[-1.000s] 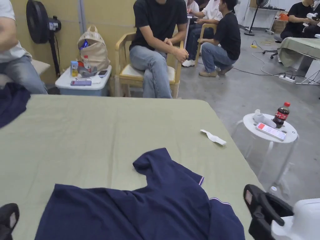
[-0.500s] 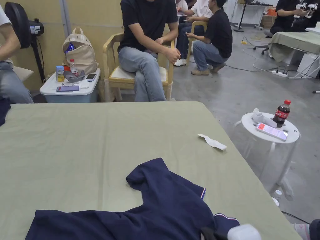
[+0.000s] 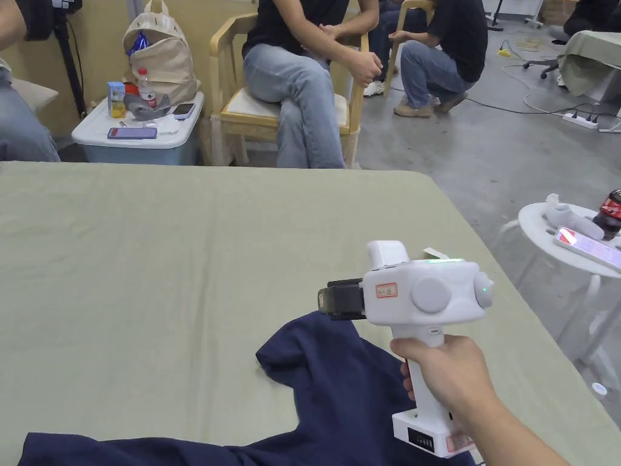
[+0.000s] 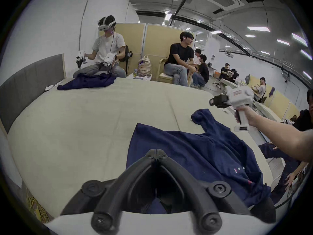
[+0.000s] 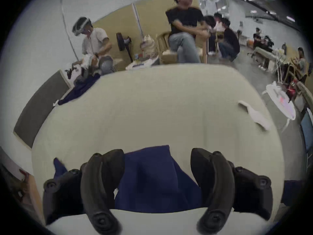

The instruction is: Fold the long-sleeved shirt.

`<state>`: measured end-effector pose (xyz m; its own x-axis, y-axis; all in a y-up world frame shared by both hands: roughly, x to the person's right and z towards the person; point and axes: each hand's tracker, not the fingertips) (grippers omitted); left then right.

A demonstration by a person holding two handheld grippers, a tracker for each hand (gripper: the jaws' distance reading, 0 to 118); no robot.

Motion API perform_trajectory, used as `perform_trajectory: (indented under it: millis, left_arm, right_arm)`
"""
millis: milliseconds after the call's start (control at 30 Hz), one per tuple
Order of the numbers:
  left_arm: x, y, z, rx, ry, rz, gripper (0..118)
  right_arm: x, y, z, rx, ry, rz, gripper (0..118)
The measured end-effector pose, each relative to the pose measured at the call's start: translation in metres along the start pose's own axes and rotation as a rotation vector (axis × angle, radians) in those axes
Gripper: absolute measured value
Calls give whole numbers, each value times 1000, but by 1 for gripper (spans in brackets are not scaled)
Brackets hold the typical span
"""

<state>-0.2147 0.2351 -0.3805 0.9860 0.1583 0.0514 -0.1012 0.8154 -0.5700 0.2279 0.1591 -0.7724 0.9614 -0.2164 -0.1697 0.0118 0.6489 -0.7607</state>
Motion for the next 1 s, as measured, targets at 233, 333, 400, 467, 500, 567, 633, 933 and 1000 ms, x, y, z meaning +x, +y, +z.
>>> perform_trajectory:
  millis: [233,333,400,467,500,567,633,933,1000]
  left_arm:
    - [-9,-4,-8,-62,9,-16,0]
    - [-10,-6,-12,-92,4,-22,0]
    - [-8,-5,-11,-94,6,-25,0]
    - [-8,-2,-4,-80,4,-26,0]
    - [-7,0,1,-69,-5,-24,0]
    - [-6,4,14,-50,-11,-27,0]
    - [-4,7,26,-25,-12,-34,0]
    - [2,4,68,15,-39,-24,0]
    - [4,-2,75,15,-43,-36,0]
  right_arm:
    - [-13,-24,-52,-120,-61,58,25]
    - [-17,-25,-27,-45,-108,135,4]
    - [-22,-18,-3,20,-81,142,4]
    - [-32,-16,38,124,-71,155,4]
    - [-34,-13,56,165,-62,152,4]
    - [-41,-14,101,237,-55,197,4]
    - [-44,-28,137,295,-58,223,5]
    - [-89,-216,274,357,-10,218,5]
    - [-99,-269,281,323,-16,231,8]
